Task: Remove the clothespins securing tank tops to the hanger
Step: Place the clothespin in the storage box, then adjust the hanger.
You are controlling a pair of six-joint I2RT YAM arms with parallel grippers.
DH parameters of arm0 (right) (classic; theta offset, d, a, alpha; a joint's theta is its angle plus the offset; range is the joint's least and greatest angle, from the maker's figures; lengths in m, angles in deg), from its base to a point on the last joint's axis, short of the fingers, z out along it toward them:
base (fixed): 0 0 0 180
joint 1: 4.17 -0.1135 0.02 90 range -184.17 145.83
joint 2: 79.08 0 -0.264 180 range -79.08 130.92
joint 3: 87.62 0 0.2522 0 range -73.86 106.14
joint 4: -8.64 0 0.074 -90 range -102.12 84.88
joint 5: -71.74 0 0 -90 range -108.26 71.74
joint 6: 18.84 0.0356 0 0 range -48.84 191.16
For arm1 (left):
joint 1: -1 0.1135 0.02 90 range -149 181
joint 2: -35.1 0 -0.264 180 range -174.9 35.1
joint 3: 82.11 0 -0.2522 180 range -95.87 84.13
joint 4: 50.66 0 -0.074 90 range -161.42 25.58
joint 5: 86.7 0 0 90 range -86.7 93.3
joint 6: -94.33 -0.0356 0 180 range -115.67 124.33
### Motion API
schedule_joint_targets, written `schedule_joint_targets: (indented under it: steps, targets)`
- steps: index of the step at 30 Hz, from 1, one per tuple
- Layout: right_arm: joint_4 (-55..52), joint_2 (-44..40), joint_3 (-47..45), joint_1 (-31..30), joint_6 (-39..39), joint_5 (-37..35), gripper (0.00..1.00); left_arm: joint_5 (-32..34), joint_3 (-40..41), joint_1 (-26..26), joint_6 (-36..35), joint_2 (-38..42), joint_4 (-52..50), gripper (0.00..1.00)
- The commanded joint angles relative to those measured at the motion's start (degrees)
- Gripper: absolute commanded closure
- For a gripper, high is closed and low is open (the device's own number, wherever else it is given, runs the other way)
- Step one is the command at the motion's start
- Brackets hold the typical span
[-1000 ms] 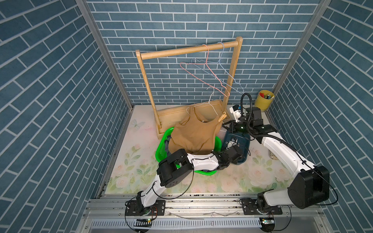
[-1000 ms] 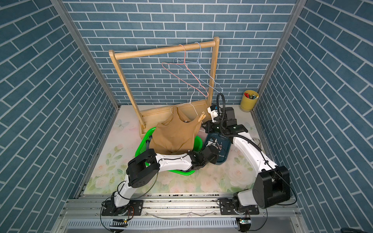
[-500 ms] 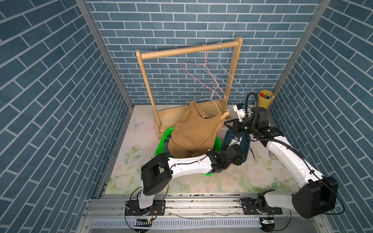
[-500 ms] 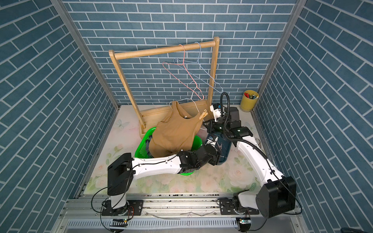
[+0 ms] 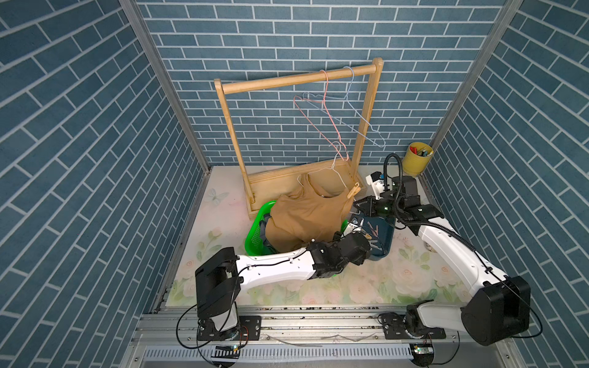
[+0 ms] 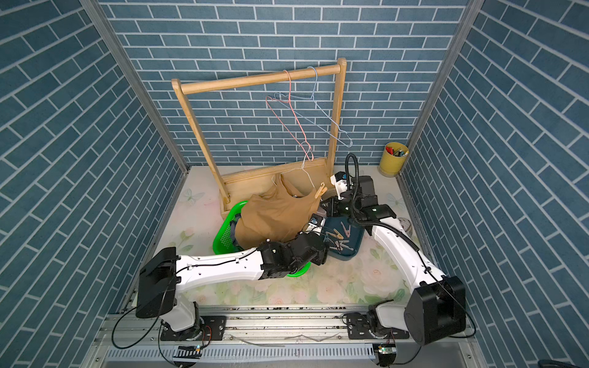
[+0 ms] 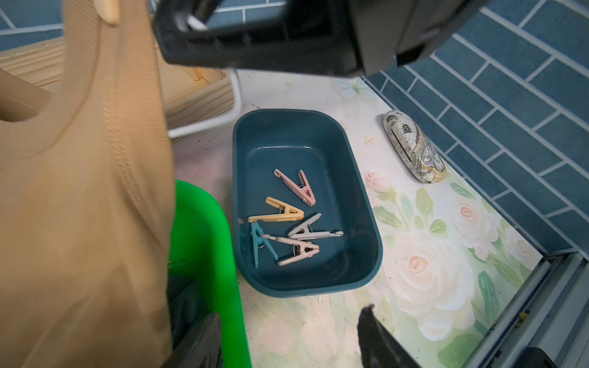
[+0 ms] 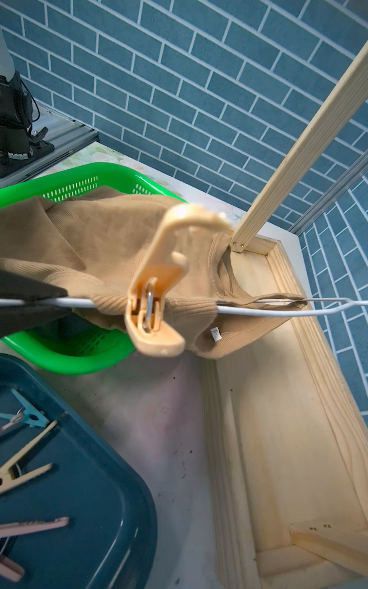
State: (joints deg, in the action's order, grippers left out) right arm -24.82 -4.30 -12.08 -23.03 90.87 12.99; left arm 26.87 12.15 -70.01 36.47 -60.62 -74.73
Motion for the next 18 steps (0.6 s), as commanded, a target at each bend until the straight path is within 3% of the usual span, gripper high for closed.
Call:
schedule_joint_targets:
  steps: [1,6,10,15,18]
  targets:
    - [1.86,-1.28,-1.41,-0.04,1.91,-0.31,1.00,3.48,0.13,0.14,2.65,3.85,-6.23,0.31]
    - [1.49,-3.33,-4.13,-0.86,2.78,-0.69,1.00,6.99,-0.36,0.17,4.17,10.98,-13.73,0.30]
    - [2.96,-6.67,-6.66,-4.96,2.75,-3.40,1.00,10.58,-5.43,1.60,8.32,16.12,-28.12,0.31]
    - [1.96,-9.77,-7.21,-11.92,1.48,-10.71,1.00,0.16,-11.65,15.25,16.21,26.97,-40.67,0.30]
    - [2.78,-11.46,-7.77,-13.90,1.65,-12.75,1.00,-8.65,-19.13,29.67,14.18,28.96,-47.20,0.27]
